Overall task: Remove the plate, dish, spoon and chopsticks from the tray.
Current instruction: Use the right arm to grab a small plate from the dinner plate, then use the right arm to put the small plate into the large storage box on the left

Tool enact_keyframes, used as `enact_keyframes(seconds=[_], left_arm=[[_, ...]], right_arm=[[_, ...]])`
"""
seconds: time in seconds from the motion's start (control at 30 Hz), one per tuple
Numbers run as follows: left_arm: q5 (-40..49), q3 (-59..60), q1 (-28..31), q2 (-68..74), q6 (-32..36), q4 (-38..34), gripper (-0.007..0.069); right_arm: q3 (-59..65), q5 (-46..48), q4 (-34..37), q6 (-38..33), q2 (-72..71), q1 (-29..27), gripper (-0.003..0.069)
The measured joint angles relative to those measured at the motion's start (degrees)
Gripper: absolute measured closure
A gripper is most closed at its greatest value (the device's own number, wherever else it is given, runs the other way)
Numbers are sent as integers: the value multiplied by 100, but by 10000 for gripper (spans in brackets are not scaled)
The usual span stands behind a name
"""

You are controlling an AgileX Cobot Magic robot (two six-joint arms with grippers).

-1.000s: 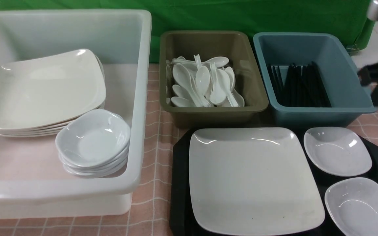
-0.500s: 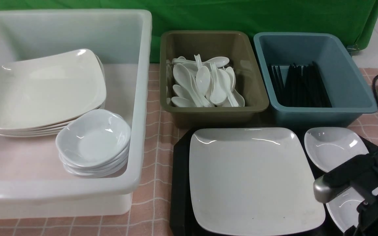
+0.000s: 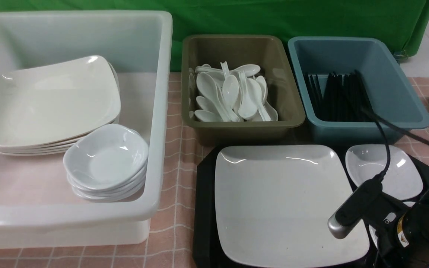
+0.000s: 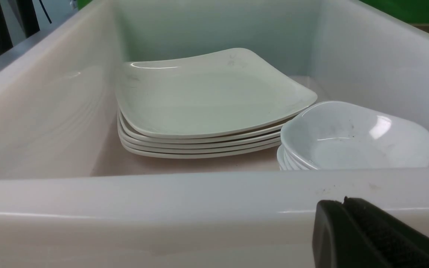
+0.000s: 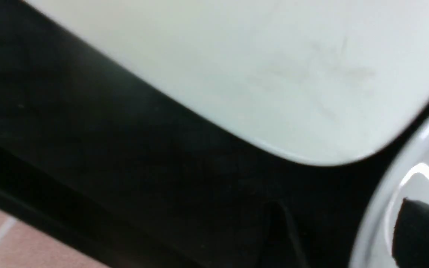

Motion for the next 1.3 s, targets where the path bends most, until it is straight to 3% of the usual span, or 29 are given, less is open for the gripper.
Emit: enact_keyframes(seconds=[0.2, 0.33, 0.37, 0.4, 0.57, 0.63, 0.83, 1.0, 1.07, 1.13, 1.17, 1.2, 1.3], left_arm=[[0, 0, 0, 0, 0, 0, 619], [0, 0, 0, 0, 0, 0, 619], [0, 0, 0, 0, 0, 0, 619], [0, 0, 0, 0, 0, 0, 619], [0, 0, 0, 0, 0, 0, 619], [0, 0, 0, 0, 0, 0, 619], [0, 0, 0, 0, 0, 0, 619], [0, 0, 0, 0, 0, 0, 619], [0, 0, 0, 0, 0, 0, 619], [0, 0, 0, 0, 0, 0, 619], [0, 0, 0, 0, 0, 0, 619], [0, 0, 0, 0, 0, 0, 619], [0, 0, 0, 0, 0, 0, 617]], right_arm=[[-39, 14, -165, 78, 289, 0, 209], [-68, 97, -307, 97, 323, 0, 370], [-83, 112, -333, 97, 323, 0, 381], [-148, 292, -377, 97, 313, 0, 454], [-497, 818, -356, 97, 149, 9, 517], [-736, 1160, -329, 91, -55, 9, 582], [-1466, 2326, -163, 36, -816, 9, 586], [-2293, 2390, 294, -233, -1318, 9, 586], [-2674, 2127, 918, -691, -1439, 9, 586], [-3259, 1466, 2784, -2151, -1400, 26, 586], [-3293, 1466, 2939, -2151, -1388, 36, 586], [-3557, 1141, 4175, -3419, -1204, 187, 586], [-3991, 835, 5633, -5037, -778, 620, 586]])
